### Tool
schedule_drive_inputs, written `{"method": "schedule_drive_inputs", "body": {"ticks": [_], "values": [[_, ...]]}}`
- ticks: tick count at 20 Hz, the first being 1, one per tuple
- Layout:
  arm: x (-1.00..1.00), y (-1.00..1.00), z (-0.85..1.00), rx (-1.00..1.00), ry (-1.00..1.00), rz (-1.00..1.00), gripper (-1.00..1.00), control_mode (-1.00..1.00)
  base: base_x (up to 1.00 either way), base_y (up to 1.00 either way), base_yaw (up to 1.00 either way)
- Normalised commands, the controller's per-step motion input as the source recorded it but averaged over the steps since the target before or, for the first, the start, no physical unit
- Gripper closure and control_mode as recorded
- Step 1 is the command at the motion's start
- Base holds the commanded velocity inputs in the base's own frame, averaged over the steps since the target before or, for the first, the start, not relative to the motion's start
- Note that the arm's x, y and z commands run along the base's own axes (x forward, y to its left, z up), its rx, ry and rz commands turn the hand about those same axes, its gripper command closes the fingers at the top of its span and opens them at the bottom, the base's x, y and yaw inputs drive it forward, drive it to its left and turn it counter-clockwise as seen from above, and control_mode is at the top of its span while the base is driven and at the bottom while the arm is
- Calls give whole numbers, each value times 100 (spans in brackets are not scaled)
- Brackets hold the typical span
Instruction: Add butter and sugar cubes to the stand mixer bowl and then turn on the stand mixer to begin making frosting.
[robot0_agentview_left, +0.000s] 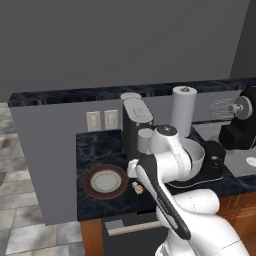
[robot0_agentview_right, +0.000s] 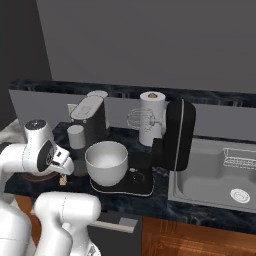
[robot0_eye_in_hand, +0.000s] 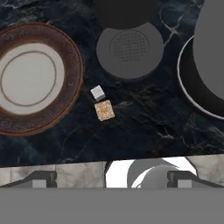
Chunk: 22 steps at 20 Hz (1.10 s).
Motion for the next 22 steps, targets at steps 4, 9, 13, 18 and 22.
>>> {"method": "schedule_drive_inputs", "body": {"ticks": [4, 9, 13, 18, 22], "values": [[6, 11, -16, 0, 1, 1, -100, -100, 0, 0, 0], [8, 18, -17, -4, 3, 1, -100, -100, 0, 0, 0], [9, 10, -9, -5, 4, 0, -100, -100, 0, 0, 0], [9, 0, 0, -1, 10, 0, -100, -100, 0, 0, 0], [0, 0, 0, 0, 9, 2, -100, -100, 0, 0, 0]]}}
